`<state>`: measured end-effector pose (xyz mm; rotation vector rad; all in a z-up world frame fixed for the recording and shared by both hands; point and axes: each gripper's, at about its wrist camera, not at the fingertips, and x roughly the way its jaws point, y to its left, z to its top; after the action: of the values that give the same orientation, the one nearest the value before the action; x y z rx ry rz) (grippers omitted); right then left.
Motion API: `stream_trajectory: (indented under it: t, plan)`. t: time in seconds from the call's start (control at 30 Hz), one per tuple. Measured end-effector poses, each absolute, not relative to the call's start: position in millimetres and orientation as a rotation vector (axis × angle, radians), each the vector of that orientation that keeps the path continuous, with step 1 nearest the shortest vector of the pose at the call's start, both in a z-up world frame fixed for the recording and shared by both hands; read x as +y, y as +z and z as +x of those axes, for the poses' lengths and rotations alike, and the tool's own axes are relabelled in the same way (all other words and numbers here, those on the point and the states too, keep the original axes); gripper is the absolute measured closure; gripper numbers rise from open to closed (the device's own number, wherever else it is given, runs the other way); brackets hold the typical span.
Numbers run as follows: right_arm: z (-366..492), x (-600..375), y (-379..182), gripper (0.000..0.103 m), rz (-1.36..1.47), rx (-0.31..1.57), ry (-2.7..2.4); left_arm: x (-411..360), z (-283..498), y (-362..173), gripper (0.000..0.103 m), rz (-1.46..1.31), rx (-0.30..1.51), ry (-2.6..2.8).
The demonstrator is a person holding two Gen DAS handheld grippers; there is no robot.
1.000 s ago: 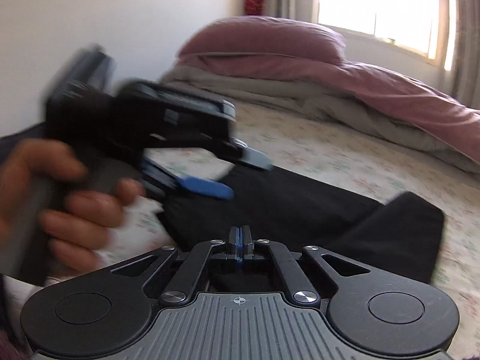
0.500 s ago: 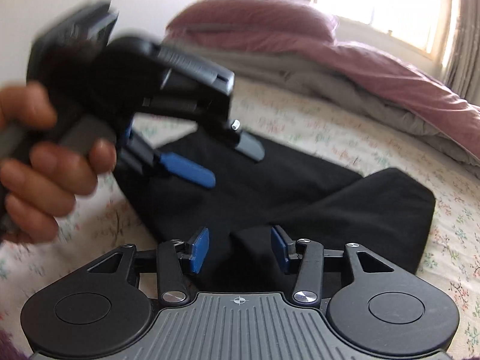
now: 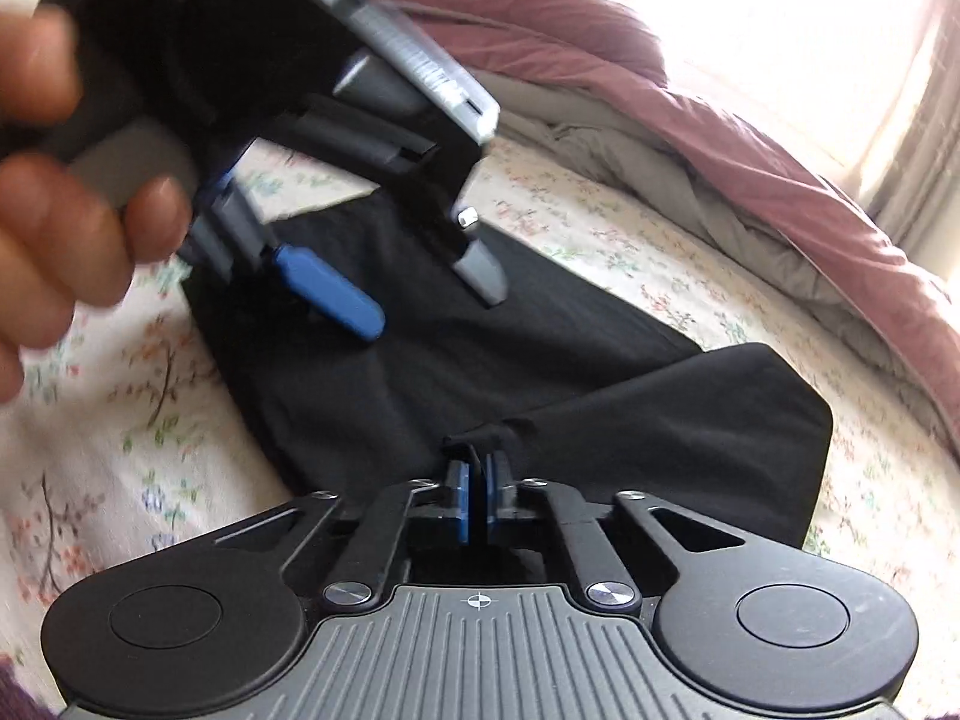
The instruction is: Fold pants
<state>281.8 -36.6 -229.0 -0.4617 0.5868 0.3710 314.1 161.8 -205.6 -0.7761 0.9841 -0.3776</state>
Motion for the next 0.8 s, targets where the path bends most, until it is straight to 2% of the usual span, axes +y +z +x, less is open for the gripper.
stream_trajectory:
  t: [0.27,0.5,0.6,0.7,0.77,0.8]
  plan:
    - [244,-37,-190,0.1,-0.394,0.424,0.449,165,321,-194,0.018,-0.862,0.925,-0.546]
    - [215,-24,-185,0.1,-0.452,0.34,0.523,148,347,-198,0.017,-0.75,0.938,-0.555]
    - [201,-18,-182,0.1,-0.484,0.295,0.566,150,360,-194,0.019,-0.713,0.914,-0.552]
    - [194,-12,-186,0.1,-0.514,0.283,0.583,153,366,-184,0.037,-0.635,0.904,-0.563]
    - [194,-11,-187,0.1,-0.522,0.287,0.594,155,366,-180,0.055,-0.569,0.897,-0.545]
    - [194,-13,-188,0.1,-0.52,0.289,0.598,156,365,-181,0.059,-0.541,0.902,-0.534]
